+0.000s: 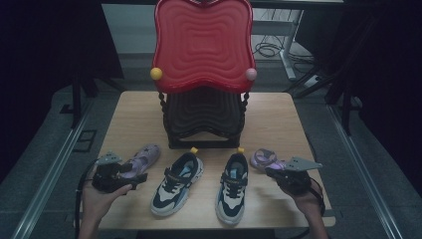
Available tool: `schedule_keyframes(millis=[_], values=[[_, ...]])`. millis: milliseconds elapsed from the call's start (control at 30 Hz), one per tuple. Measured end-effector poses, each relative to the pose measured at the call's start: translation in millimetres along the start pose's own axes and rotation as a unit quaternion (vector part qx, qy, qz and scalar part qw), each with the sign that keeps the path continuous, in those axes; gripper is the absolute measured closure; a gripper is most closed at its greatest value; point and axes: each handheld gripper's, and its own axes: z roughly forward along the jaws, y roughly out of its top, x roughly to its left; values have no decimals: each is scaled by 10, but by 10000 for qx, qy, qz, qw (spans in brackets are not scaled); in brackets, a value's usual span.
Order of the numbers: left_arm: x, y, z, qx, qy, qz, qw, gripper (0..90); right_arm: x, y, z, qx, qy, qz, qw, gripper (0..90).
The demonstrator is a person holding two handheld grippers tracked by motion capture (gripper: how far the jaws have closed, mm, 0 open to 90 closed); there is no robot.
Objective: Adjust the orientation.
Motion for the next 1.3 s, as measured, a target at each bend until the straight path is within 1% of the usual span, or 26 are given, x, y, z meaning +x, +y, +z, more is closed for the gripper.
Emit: schedule_keyframes(millis=[33,167,200,267,367,400,467,500,533,567,600,633,667,733,800,900,967,1000,1100,1167,1300], values=[[3,-1,7,18,-1,1,10000,256,15,6,45,41,35,-20,10000,892],[14,-16,40,108,-5,-32,9999,260,56,34,170,235,3,-93,9997,891],[14,-16,40,108,-5,-32,9999,261,56,34,170,235,3,-93,9997,891],[23,-20,37,107,-2,-57,9999,262,83,48,240,380,-50,-155,9991,892],[32,-25,31,112,13,-75,9999,265,86,48,259,443,-65,-185,9988,891],[45,-32,21,103,49,-99,9999,266,81,31,252,516,-37,-148,9986,892],[54,-37,10,102,67,-116,9999,267,66,-11,215,511,5,-57,9987,892],[54,-38,7,96,67,-126,9999,267,49,-44,188,510,-20,10,9987,892],[54,-38,7,96,67,-126,9999,267,49,-44,188,510,-20,10,9987,892],[55,-39,6,94,59,-127,9999,267,2,-135,131,592,-127,139,9981,893],[56,-39,8,98,63,-127,9999,267,-25,-175,104,622,-191,206,9977,893],[56,-39,8,98,63,-127,9999,267,-25,-175,104,622,-191,206,9977,893],[59,-42,12,110,58,-128,9998,267,-68,-246,44,635,-262,356,9970,893],[62,-43,14,114,61,-132,9998,267,-83,-271,22,637,-301,386,9968,893],[68,-45,19,122,56,-139,9998,267,-142,-356,-48,705,-463,512,9951,893],[67,-46,18,123,58,-135,9998,267,-185,-390,-100,690,-555,620,9941,894],[70,-47,16,122,50,-132,9998,267,-198,-396,-116,692,-584,640,9938,894],[74,-49,15,123,54,-137,9998,267,-228,-415,-142,740,-677,680,9926,894],[81,-53,20,128,62,-146,9998,267,-275,-451,-153,821,-839,719,9905,894],[86,-57,29,136,68,-149,9998,267,-292,-467,-158,810,-860,736,9903,894],[85,-63,36,148,62,-143,9998,267,-319,-484,-173,865,-996,706,9888,894]])
